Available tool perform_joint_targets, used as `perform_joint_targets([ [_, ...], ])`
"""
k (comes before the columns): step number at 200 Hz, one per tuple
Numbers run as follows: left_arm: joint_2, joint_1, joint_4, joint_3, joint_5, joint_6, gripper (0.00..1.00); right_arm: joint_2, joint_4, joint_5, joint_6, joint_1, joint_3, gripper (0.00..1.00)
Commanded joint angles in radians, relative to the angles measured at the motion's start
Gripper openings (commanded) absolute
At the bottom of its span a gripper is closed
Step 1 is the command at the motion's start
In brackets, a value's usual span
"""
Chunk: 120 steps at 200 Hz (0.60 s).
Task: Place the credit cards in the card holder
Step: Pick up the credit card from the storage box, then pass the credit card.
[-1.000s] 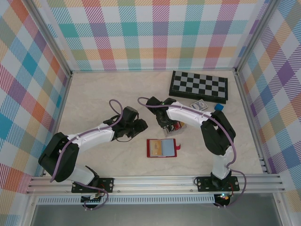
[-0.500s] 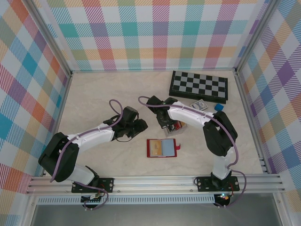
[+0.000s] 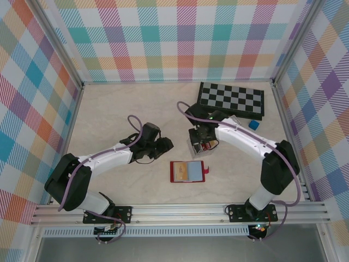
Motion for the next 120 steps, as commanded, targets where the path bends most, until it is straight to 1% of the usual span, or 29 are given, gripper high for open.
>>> perform_joint_targets([
  [1, -0.027, 0.009, 0.110, 0.017, 0.092, 0.010, 0.51, -0.092, 0.107, -0.203, 0.060, -0.053, -0.057, 0.00],
  [17, -0.019, 0.013, 0.165, 0.022, 0.143, -0.007, 0.53, -0.150, 0.169, -0.303, 0.095, -0.097, -0.098, 0.00],
  [27, -0.011, 0.017, 0.239, 0.019, 0.190, -0.029, 0.56, -0.186, 0.215, -0.409, 0.122, -0.137, -0.126, 0.00],
  [49, 0.010, 0.024, 0.370, 0.022, 0.267, -0.080, 0.62, -0.264, 0.319, -0.571, 0.186, -0.213, -0.194, 0.00],
  [55, 0.019, 0.027, 0.403, 0.025, 0.291, -0.090, 0.63, -0.280, 0.348, -0.633, 0.203, -0.231, -0.209, 0.00],
  [83, 0.070, 0.044, 0.612, 0.025, 0.393, -0.175, 0.67, -0.350, 0.475, -0.811, 0.299, -0.319, -0.278, 0.00],
  [100, 0.099, 0.044, 0.714, 0.043, 0.443, -0.217, 0.67, -0.370, 0.545, -0.875, 0.348, -0.346, -0.312, 0.00],
  [120, 0.098, 0.044, 0.776, 0.041, 0.451, -0.244, 0.63, -0.376, 0.604, -0.930, 0.393, -0.367, -0.339, 0.00],
])
